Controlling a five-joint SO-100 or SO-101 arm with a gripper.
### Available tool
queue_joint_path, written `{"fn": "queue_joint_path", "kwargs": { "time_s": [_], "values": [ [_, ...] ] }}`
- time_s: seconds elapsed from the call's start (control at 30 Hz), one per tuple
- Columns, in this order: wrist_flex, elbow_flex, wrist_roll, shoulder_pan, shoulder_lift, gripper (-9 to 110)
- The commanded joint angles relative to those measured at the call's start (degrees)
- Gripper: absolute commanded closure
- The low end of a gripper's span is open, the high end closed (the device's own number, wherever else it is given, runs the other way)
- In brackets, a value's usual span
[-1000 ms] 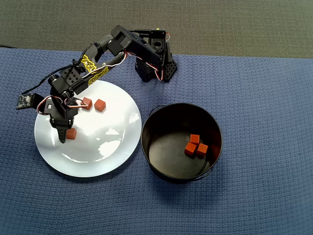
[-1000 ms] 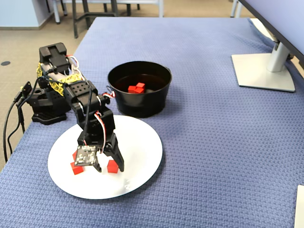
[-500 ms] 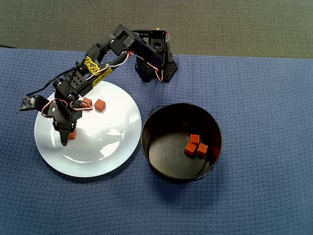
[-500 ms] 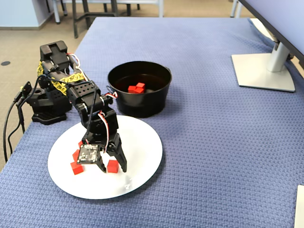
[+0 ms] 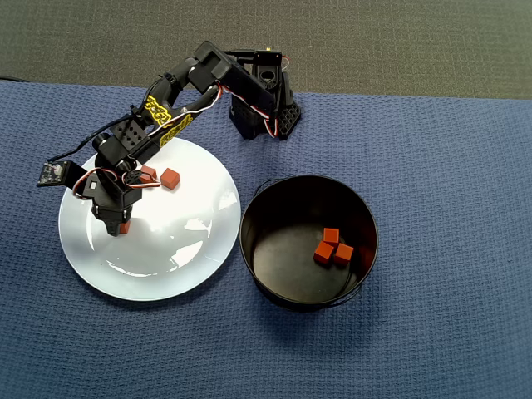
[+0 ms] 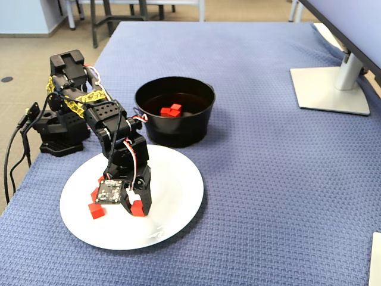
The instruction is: Pick up the red cubes from the white plate and place them in the black recipient
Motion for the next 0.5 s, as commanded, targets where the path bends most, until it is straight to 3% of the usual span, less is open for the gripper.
{"fn": "queue_joint_path", "kwargs": {
  "time_s": [0.0,0.27,0.47],
  "values": [
    [-1.05,0.35,2.02,-0.97,5.98,102],
    [7.03,0.88,8.70,-1.76,22.24,102],
    [10.99,4.57,20.48,-12.30,37.88,102]
  ]
}}
